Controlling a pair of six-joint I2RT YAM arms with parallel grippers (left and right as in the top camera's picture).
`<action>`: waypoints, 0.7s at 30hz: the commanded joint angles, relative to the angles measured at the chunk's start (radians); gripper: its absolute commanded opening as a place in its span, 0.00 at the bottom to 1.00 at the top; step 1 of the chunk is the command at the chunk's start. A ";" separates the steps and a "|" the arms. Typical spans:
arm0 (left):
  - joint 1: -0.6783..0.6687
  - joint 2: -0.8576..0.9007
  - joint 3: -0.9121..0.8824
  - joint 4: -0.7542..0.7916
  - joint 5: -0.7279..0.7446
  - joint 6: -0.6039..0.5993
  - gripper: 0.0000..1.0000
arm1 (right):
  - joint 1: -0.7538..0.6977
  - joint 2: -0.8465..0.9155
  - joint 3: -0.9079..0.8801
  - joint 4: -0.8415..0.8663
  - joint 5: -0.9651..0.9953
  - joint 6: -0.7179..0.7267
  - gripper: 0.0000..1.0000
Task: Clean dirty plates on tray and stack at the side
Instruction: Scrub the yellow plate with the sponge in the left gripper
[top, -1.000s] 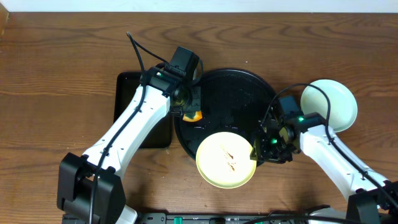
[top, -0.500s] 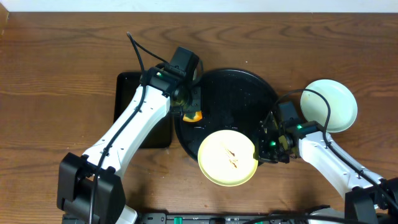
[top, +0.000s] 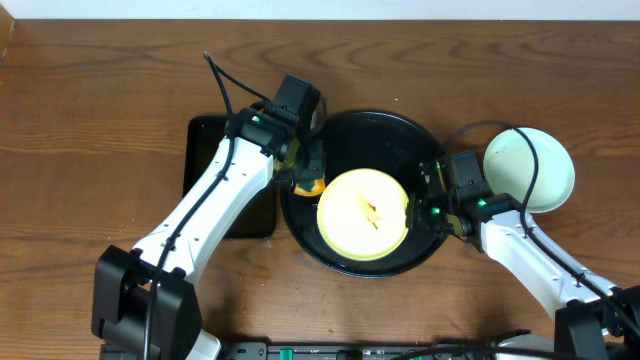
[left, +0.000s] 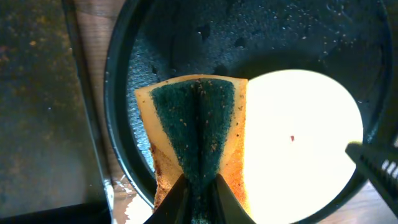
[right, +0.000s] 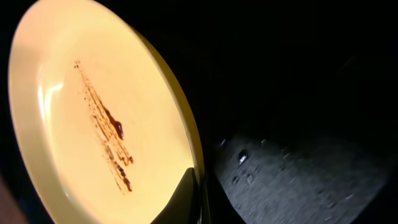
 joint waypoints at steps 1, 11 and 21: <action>-0.010 -0.003 -0.004 0.011 0.040 0.009 0.11 | -0.008 0.000 0.020 0.030 0.109 0.005 0.01; -0.146 0.013 -0.050 0.131 0.040 -0.018 0.11 | -0.008 0.067 0.019 0.039 0.120 0.005 0.01; -0.307 0.131 -0.050 0.186 0.040 -0.018 0.11 | -0.008 0.090 0.019 0.048 0.120 0.019 0.01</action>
